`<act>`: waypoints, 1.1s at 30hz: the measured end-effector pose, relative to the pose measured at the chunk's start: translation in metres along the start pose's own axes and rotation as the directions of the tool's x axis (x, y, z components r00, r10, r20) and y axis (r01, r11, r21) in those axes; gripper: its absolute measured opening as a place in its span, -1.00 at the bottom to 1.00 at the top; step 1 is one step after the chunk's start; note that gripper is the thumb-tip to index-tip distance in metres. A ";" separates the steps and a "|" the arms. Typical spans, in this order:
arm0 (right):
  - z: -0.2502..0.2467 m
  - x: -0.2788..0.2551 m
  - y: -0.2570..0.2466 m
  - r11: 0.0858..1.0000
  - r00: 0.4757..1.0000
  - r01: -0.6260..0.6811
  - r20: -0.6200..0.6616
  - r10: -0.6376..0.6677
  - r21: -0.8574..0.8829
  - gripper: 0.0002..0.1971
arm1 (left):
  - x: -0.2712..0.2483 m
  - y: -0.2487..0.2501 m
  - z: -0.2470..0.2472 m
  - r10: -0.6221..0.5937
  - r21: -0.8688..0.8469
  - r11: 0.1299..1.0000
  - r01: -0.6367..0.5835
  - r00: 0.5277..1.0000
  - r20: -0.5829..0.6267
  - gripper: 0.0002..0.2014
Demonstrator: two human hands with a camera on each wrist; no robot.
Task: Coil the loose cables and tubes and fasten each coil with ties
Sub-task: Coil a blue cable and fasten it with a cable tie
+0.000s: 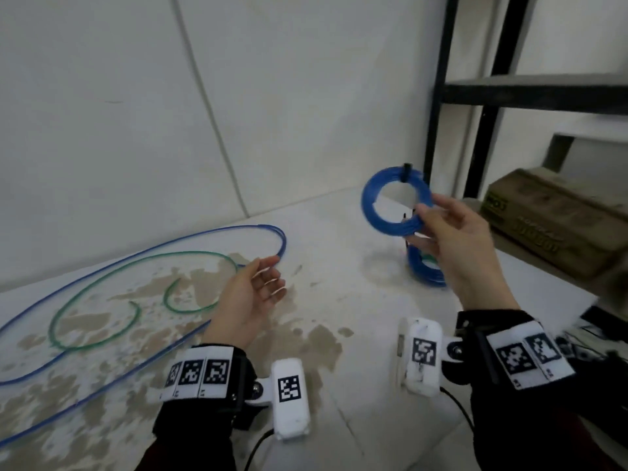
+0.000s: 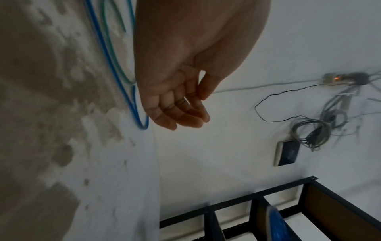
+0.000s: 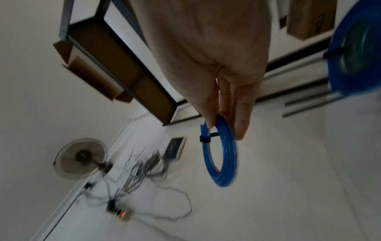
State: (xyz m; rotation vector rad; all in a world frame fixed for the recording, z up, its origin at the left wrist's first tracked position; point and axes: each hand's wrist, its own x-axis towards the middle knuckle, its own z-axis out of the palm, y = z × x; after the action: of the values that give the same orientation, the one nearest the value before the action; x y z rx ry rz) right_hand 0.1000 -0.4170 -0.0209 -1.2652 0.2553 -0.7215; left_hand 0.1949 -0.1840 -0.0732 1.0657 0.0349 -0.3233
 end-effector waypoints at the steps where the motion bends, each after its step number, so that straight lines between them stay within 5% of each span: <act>1: -0.015 0.008 0.000 1.000 0.997 -0.003 -0.071 0.003 0.003 -0.90 | 0.004 -0.006 0.003 -0.024 -0.015 1.000 0.024 1.000 -0.011 -0.70; 5: -0.060 0.042 0.020 0.991 0.961 -0.135 -0.248 0.126 -0.019 -0.77 | 0.017 -0.021 0.002 -0.104 -0.055 0.993 0.101 0.993 -0.059 -0.64; 10: -0.072 0.064 0.051 0.926 0.908 -0.352 -0.291 0.302 -0.135 -0.71 | 0.027 -0.031 -0.009 -0.175 -0.108 0.981 0.163 0.977 -0.118 -0.75; 20: -0.071 0.070 0.058 0.749 0.917 -0.361 -0.357 0.178 -0.555 -0.74 | 0.030 -0.036 -0.025 -0.177 -0.240 0.960 0.146 0.978 -0.110 -0.75; 24: -0.067 0.066 0.064 0.602 0.934 -0.332 -0.343 0.101 -0.726 -0.82 | 0.027 -0.036 -0.027 -0.170 -0.265 0.954 0.141 0.981 -0.093 -0.74; 26: -0.065 0.066 0.067 0.536 0.938 -0.315 -0.342 0.052 -0.783 -0.67 | 0.027 -0.037 -0.027 -0.166 -0.269 0.954 0.135 0.981 -0.097 -0.72; 30: -0.038 0.052 0.058 0.681 0.935 -0.081 -0.292 -0.200 -0.728 -0.79 | 0.025 -0.038 -0.027 -0.158 -0.265 0.956 0.126 0.982 -0.104 -0.71; 33: 0.005 0.041 0.057 0.800 0.996 0.016 -0.062 -0.067 -0.600 -0.90 | 0.025 -0.038 -0.027 -0.159 -0.259 0.957 0.129 0.982 -0.099 -0.72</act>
State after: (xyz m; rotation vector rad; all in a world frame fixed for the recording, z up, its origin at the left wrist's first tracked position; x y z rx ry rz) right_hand 0.1536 -0.4314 -0.0637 -1.8549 0.5575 -0.7573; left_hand 0.2117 -0.1838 -0.1236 0.8303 0.2556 -0.3764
